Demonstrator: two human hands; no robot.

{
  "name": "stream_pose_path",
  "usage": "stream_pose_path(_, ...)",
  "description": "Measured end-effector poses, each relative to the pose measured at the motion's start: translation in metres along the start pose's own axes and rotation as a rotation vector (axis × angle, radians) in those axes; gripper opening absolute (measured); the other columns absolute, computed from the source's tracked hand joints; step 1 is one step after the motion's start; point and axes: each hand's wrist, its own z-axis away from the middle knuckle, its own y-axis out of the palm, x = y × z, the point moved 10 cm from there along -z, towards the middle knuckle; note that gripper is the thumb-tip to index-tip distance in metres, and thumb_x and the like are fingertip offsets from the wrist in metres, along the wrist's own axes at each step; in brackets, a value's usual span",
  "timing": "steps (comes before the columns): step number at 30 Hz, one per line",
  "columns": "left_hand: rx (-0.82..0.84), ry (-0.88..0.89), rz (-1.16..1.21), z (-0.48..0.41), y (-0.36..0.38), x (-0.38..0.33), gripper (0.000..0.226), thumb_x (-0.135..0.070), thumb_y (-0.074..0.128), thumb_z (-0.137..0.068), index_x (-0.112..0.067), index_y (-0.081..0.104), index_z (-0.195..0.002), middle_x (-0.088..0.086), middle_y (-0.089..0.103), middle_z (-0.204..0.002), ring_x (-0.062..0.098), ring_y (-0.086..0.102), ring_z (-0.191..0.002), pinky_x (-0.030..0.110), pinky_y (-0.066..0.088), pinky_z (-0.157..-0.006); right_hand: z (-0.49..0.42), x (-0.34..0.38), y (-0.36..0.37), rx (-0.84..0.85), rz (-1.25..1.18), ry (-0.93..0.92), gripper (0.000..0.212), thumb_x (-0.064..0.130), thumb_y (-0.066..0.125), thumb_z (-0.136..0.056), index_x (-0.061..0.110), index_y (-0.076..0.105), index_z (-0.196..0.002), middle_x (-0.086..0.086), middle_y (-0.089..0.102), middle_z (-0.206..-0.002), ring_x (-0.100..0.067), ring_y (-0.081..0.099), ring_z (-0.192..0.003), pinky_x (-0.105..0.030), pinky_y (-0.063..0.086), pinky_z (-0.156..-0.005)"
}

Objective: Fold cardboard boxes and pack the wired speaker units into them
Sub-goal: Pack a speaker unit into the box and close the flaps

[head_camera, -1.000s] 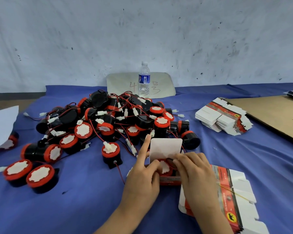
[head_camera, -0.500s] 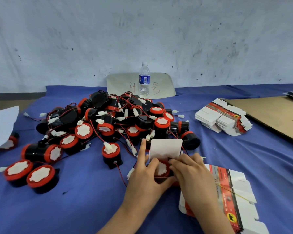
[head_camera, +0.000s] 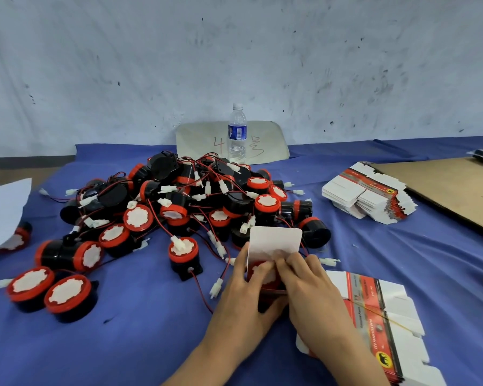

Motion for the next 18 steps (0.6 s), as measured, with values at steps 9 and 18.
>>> stream_pose_path(9,-0.036,-0.023,0.151,-0.005,-0.003,0.0,0.042,-0.029,0.074,-0.083,-0.04,0.06,-0.122,-0.015,0.03,-0.138,-0.002,0.043,-0.123,0.023,0.043,-0.102,0.002,-0.029,-0.003,-0.128,-0.258,0.173,0.012,0.006,0.076,-0.078,0.007,0.065,-0.074,0.0,0.063,-0.092,-0.025,0.057,-0.082,-0.032,0.047,-0.058)
stream_pose_path(18,-0.091,-0.009,0.102,0.0,-0.014,-0.012,0.069,-0.026,0.071,-0.085,-0.063,0.029,-0.126,-0.024,0.034,-0.135,-0.004,0.035,-0.127,0.018,0.037,-0.104,0.008,-0.059,0.007,-0.196,-0.494,0.358,0.036,0.0,0.065,-0.086,0.027,0.067,-0.109,0.005,0.061,-0.1,-0.011,0.058,-0.074,-0.022,0.044,-0.064)
